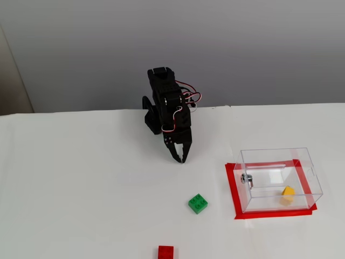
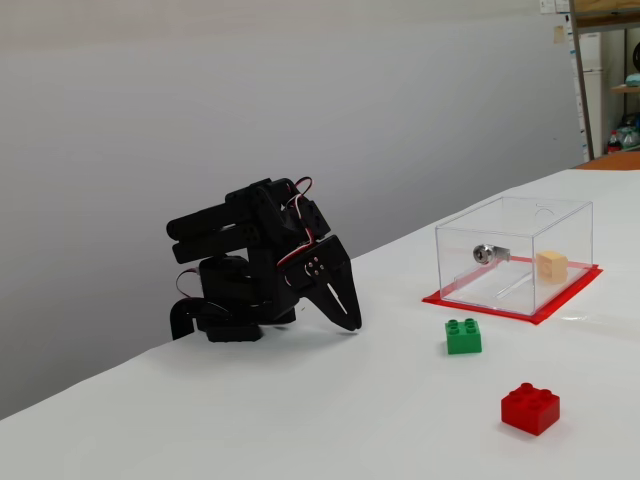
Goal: Pick the yellow lego brick and place it into the transparent box
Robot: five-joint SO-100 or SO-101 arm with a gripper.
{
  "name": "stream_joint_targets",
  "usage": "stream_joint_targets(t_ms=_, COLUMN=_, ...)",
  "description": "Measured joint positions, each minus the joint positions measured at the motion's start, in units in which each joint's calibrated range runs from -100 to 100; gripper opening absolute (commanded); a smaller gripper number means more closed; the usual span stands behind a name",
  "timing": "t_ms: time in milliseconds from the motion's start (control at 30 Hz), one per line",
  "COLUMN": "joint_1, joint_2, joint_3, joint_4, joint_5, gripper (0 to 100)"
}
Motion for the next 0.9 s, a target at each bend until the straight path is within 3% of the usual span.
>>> stream_joint_targets(t_ms=900, joint_1=0.0, joint_2=0.0, joint_3=0.0, joint_4=0.6, joint_5=0.0, gripper=2)
